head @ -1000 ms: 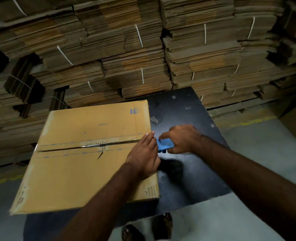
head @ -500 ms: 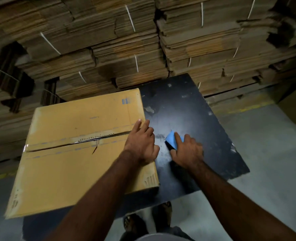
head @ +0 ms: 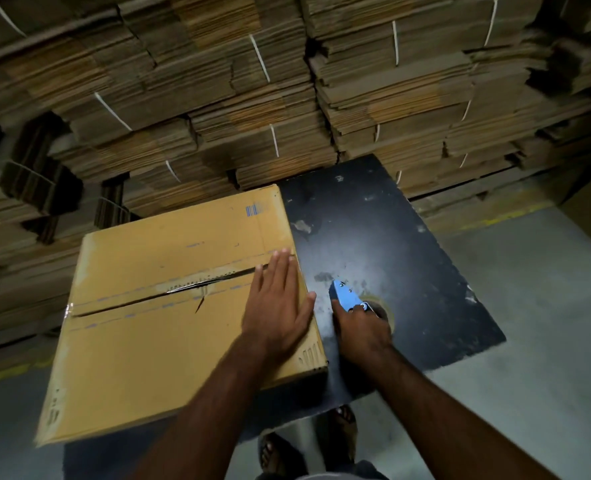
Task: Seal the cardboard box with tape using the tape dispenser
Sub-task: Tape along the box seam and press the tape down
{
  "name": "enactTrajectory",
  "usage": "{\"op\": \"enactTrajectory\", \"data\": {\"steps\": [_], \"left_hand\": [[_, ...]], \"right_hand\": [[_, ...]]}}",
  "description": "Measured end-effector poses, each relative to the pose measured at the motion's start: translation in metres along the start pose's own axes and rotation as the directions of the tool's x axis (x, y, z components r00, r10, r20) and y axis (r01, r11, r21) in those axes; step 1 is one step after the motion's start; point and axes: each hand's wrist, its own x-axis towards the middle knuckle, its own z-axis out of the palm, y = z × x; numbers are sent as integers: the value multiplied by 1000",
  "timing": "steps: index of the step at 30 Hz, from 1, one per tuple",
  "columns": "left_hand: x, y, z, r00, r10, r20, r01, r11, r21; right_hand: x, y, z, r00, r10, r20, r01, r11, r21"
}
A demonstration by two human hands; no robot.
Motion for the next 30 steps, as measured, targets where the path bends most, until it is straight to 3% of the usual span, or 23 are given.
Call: {"op": "enactTrajectory", "data": {"steps": [3, 4, 6, 7, 8, 9, 13, 17, 20, 22, 25, 30], "left_hand": [[-10, -3, 5, 999, -21, 40, 22, 999, -33], [-9, -4, 5, 998, -11, 54, 13, 999, -29], [-6, -8, 4, 995, 21, 96, -19, 999, -31], [-5, -10, 4, 992, 40, 122, -37, 999, -26], [-4, -12, 4, 989, 54, 141, -52, 999, -15], [-3, -13, 4, 986, 64, 154, -65, 998, 1], [-1, -15, 3, 979, 71, 192, -85, 994, 65], [0, -12, 0, 979, 53, 198, -66, 996, 60], [0, -10, -4, 975, 46, 215, -63, 995, 74], [0, -9, -5, 976, 37, 217, -56, 995, 79], [0, -9, -4, 973, 33, 230, -53, 995, 80], [1, -11, -6, 971, 33, 238, -54, 995, 82]], "right_hand": [[1, -6, -49, 964, 103, -244, -10, 935, 355], [2, -11, -62, 953, 128, -275, 49, 829, 556], [8, -28, -79, 982, 113, -152, 91, 419, 904], [11, -39, -84, 998, 50, -46, 34, 228, 973], [17, -48, -85, 999, -4, 41, -41, 114, 993], [23, -56, -83, 994, -33, 109, -106, 76, 991], [53, -65, -73, 954, -83, 289, -291, -21, 956], [96, -57, -51, 937, -97, 335, -334, 32, 942], [75, -51, -91, 923, -84, 375, -365, 110, 924], [67, -47, -98, 934, -2, 358, -357, 71, 931], [63, -49, -83, 918, -37, 396, -396, 2, 918], [88, -61, -54, 872, -46, 487, -483, 76, 872]]}}
